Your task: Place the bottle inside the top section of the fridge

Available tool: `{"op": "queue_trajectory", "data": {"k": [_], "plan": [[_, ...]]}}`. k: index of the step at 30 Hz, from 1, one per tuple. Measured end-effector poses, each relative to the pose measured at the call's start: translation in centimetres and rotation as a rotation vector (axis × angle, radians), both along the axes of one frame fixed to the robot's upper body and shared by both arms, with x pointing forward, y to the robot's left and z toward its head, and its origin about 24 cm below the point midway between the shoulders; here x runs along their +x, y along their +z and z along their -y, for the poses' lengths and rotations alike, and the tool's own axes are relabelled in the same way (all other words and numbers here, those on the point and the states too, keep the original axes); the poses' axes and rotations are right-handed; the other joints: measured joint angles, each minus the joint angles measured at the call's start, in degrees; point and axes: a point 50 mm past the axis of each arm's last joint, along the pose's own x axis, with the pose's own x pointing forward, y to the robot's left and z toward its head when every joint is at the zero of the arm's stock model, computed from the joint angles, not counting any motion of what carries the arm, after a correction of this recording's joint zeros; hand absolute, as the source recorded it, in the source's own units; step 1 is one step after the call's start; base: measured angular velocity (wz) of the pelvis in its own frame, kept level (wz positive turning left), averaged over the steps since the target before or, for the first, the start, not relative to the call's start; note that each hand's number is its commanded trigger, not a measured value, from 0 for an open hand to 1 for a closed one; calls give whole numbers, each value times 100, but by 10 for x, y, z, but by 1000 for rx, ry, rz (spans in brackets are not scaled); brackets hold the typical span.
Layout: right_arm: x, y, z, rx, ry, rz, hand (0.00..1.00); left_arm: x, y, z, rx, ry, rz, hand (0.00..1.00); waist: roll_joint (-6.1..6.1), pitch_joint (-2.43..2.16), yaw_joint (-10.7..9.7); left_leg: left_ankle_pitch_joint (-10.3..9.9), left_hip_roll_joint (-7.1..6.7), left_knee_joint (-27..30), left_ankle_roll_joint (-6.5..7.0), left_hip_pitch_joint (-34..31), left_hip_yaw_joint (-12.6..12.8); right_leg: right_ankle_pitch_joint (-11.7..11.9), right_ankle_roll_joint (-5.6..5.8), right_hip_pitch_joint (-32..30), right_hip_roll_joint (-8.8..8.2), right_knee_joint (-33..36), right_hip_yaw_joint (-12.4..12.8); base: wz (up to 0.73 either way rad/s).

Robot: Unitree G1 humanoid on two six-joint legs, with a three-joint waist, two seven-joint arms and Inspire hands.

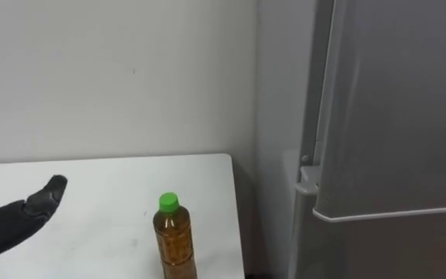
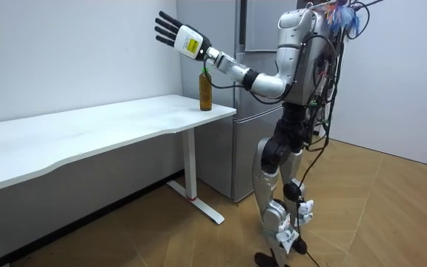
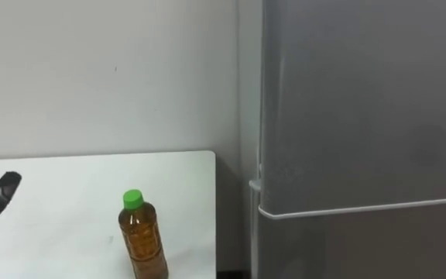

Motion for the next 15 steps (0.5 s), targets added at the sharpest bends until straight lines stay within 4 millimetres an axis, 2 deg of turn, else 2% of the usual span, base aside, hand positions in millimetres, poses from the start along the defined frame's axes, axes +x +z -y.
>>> {"op": "queue_trajectory", "data": {"k": [4,6,10,15], "plan": [[2,0,-1,3,3,3,0,11,10,19,-102,-236,60,0,10,1,-103,1,-5,-9,0,31,-21,0,0,5,1,1,65,-5],[2,0,-1,6,3,0,0,14,9,27,-135,-320,60,0,-18,19,-194,1,-5,-19,0,49,2,0,0,8,-6,1,82,-4],[10,-1,-5,13,6,13,0,21,9,47,-142,-498,33,0,-20,20,-333,1,-3,-19,0,42,23,0,0,-12,2,-2,106,-2],[11,-1,-5,16,6,12,0,26,11,64,-91,-635,15,0,-4,13,-431,1,-5,-11,0,-5,24,1,0,-70,8,-1,124,-3]]}}
